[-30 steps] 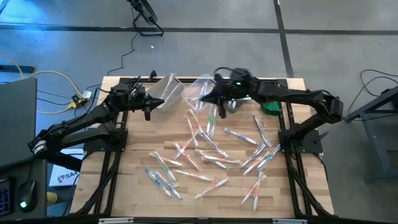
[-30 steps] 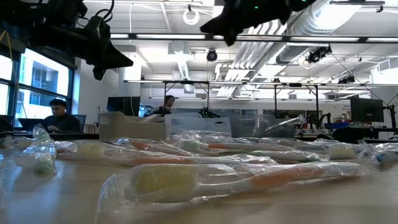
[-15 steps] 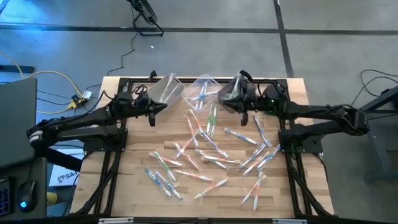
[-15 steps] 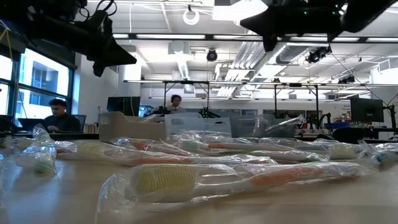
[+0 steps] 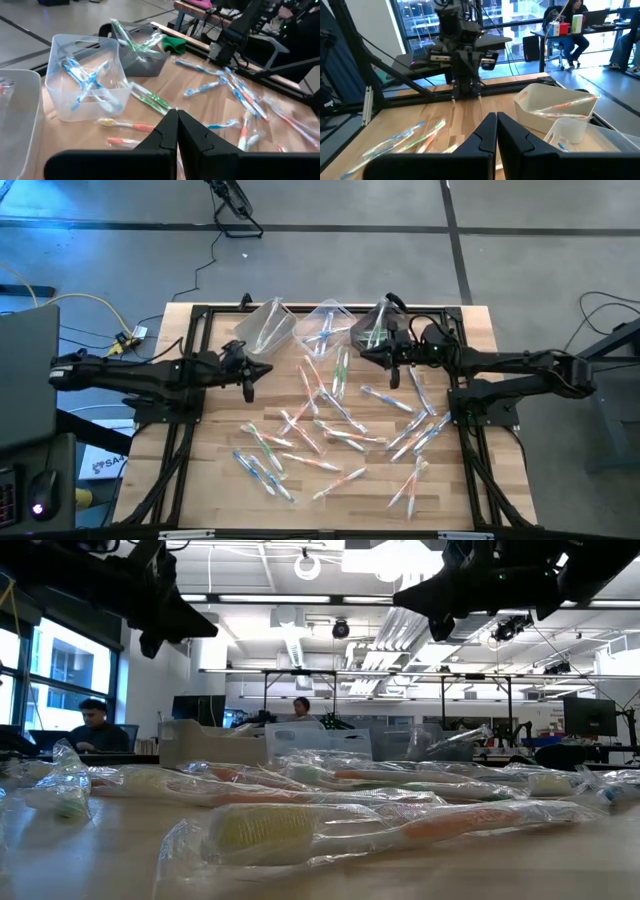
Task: Pick & Place Toothbrushes
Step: Put the blue toothbrush into the transparent bin
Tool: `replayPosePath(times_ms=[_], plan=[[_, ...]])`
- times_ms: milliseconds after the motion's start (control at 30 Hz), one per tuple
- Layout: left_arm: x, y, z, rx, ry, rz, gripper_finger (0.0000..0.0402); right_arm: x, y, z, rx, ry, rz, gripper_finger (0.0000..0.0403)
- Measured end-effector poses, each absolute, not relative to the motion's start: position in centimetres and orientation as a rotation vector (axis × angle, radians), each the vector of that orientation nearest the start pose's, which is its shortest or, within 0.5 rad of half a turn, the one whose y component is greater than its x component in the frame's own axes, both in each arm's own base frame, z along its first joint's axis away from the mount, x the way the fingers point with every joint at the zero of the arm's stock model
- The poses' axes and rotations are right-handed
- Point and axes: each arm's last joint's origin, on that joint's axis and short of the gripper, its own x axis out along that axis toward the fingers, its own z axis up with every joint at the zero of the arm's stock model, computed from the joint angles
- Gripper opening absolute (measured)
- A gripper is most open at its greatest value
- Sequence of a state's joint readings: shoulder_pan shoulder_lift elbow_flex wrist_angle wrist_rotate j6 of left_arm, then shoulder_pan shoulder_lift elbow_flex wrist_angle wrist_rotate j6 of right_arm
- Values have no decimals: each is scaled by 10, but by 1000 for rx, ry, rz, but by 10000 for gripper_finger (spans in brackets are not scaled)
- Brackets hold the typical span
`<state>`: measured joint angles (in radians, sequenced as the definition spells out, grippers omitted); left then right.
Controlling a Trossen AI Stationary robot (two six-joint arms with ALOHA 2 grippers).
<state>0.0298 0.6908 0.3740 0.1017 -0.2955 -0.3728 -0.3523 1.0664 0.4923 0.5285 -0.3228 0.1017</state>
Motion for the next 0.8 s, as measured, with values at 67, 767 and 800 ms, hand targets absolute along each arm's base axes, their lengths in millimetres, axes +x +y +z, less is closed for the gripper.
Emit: replayPosePath(times_ms=[67,767,800], plan=[[163,9,231,-336,155,351,0,215,-70,247,117,42,-40,5],[158,1,241,-285,87,284,0,236,-39,240,103,359,-330,3],[157,1,242,-269,83,282,0,239,-36,242,89,396,-358,3]])
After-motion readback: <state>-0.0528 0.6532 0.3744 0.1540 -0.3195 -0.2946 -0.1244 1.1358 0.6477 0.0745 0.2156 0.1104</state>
